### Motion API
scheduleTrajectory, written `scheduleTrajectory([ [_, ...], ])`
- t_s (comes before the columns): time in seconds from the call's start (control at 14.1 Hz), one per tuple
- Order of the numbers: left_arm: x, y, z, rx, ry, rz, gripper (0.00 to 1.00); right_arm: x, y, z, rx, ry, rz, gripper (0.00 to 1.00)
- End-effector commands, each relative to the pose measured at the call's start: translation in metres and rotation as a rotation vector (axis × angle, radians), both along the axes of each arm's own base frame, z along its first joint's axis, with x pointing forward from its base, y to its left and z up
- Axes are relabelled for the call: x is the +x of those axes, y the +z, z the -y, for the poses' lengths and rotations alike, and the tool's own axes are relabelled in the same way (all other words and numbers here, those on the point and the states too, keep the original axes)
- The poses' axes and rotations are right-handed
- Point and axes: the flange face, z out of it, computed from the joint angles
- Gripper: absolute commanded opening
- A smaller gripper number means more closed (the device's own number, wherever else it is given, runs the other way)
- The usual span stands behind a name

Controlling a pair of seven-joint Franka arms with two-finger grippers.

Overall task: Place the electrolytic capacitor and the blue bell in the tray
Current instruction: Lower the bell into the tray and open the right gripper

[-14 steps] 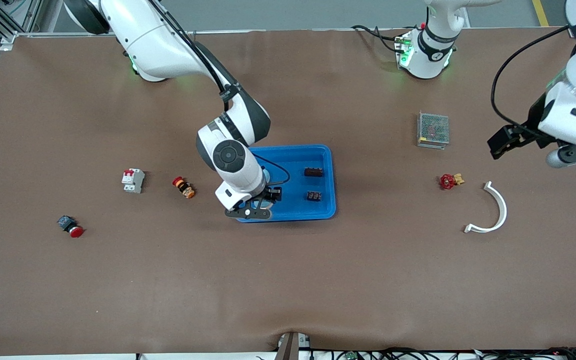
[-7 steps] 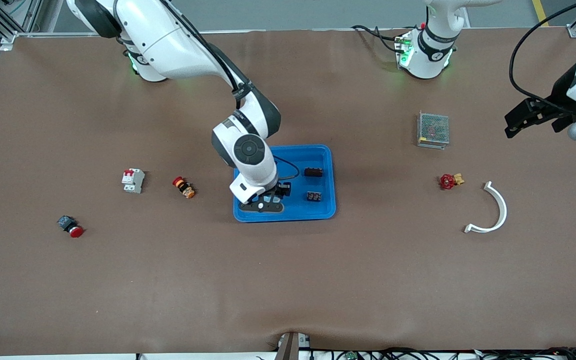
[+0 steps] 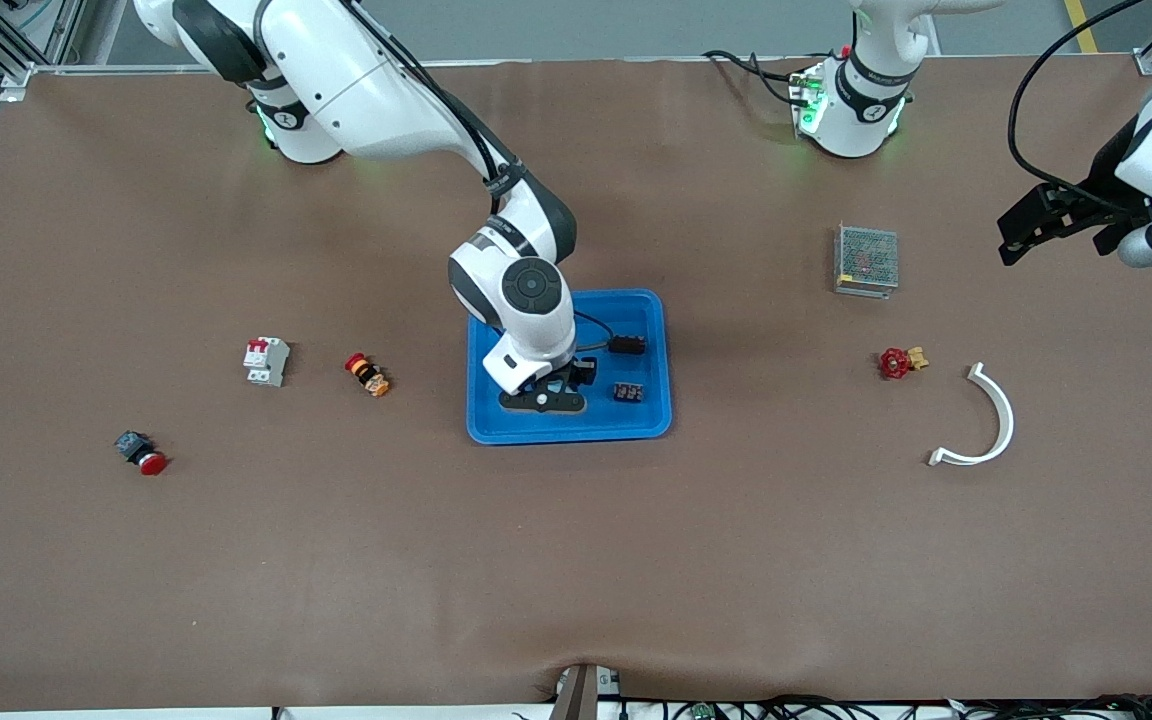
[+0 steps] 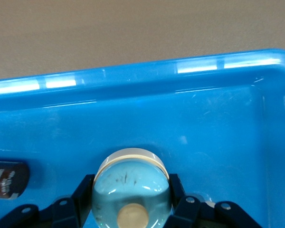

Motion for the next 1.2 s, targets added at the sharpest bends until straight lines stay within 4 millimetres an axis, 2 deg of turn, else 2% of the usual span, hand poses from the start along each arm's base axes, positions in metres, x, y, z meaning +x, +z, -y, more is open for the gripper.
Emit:
scheduleTrajectory([
  [0.0,-0.005,0.003,0.001,-0.011,-0.018,0.004,1.0,0.002,-0.003,-0.003,-0.02,0.003,0.03,0.47],
  [0.35,-0.004,-0.002,0.009,-0.012,-0.032,-0.007,1.0,0.001,-0.011,-0.001,-0.034,0.018,0.036,0.48],
  [0.43,-0.004,-0.002,0.009,-0.012,-0.032,-0.007,1.0,0.001,-0.012,-0.001,-0.034,0.018,0.036,0.52],
  [0.57,-0.004,-0.001,0.009,-0.012,-0.032,-0.004,1.0,0.0,-0.015,-0.001,-0.024,0.018,0.044,1.0],
  [0.92,-0.004,-0.002,0.01,-0.015,-0.034,-0.007,1.0,0.001,-0.009,-0.001,-0.024,0.02,0.047,1.0],
  [0.99,-0.004,-0.002,0.009,-0.015,-0.032,-0.007,1.0,0.001,-0.004,-0.001,-0.026,0.024,0.047,1.0],
  [1.13,-0.004,-0.003,0.009,-0.015,-0.032,-0.009,1.0,0.0,0.024,0.002,-0.062,0.025,0.018,1.0],
])
